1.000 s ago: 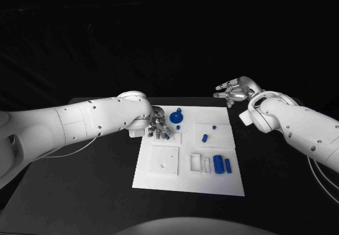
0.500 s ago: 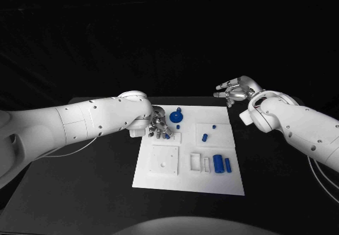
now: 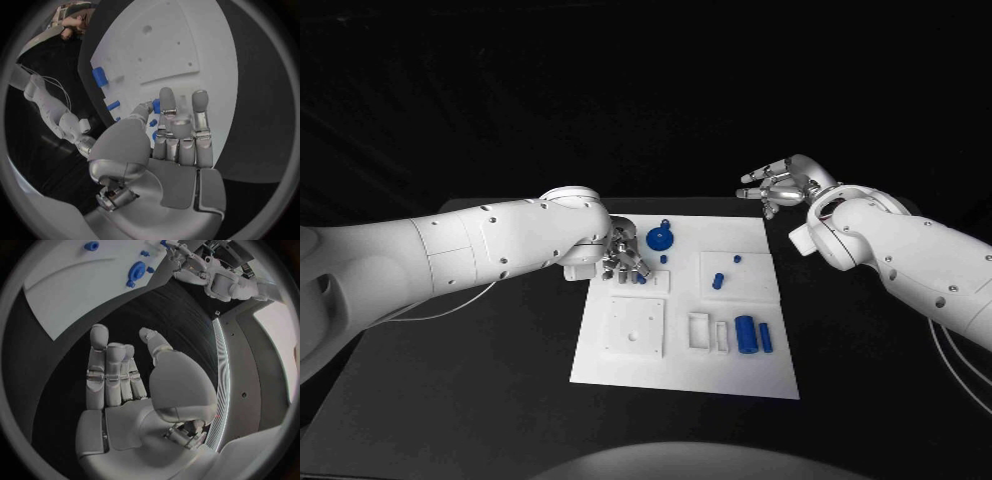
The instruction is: Assemble the parts on the task board
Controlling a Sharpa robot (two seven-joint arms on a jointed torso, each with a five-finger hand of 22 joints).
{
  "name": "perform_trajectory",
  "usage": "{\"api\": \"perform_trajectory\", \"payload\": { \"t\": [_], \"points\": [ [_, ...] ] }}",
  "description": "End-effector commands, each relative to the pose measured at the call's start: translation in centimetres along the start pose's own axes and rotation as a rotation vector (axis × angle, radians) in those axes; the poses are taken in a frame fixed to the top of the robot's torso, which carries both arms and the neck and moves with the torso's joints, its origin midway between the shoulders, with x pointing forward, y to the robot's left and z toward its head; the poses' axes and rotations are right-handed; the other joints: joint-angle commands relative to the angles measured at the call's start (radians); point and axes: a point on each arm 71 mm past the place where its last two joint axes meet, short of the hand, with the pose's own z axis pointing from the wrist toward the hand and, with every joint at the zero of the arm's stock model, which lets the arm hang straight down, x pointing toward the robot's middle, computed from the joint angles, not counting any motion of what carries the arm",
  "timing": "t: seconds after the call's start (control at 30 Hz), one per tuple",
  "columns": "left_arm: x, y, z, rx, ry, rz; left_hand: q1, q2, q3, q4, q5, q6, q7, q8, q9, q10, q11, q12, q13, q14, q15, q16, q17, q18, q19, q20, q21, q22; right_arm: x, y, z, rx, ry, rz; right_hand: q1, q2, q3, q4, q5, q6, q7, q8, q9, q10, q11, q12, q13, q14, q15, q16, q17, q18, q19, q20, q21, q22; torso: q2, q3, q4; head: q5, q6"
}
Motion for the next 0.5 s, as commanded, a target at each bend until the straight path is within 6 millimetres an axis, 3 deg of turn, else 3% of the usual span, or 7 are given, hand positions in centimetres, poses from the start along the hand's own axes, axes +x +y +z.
{"api": "perform_trajectory", "payload": {
  "t": [0.03,0.5],
  "points": [
    [0.27,0.04,0.09,-0.002,-0.005,0.014,0.010,-0.003,0.226,-0.222,0.005,0.001,-0.003,0.004,0.000,0.052,-0.014,0.006,-0.001,0.002,-0.008,0.007,0.001,0.011,0.006,0.002,-0.001,0.018,0.10,0.04,-0.01,-0.007,0.013,-0.009,-0.010,0.004,-0.006,-0.002,0.005,-0.001,0.002,-0.001,-0.001,-0.001,-0.008,0.002,-0.001,0.001,-0.006,-0.002,0.000,0.017,0.027,-0.007,-0.006,0.013,0.000,-0.0005,0.0002,0.000,0.000],
    [0.39,0.27,0.13,-0.007,0.003,0.020,0.010,-0.003,0.226,-0.222,0.005,0.001,-0.003,0.004,0.000,0.052,-0.014,0.006,-0.001,0.002,-0.008,0.007,0.001,0.011,0.006,0.002,-0.001,0.018,0.10,0.01,-0.02,-0.005,0.015,-0.009,-0.010,0.004,-0.006,-0.002,0.005,-0.001,0.002,-0.001,-0.001,-0.001,-0.008,0.002,-0.001,0.001,-0.006,-0.002,0.000,0.017,0.027,-0.007,-0.006,0.013,0.000,0.0003,-0.0008,0.000,-0.003]
  ]
}}
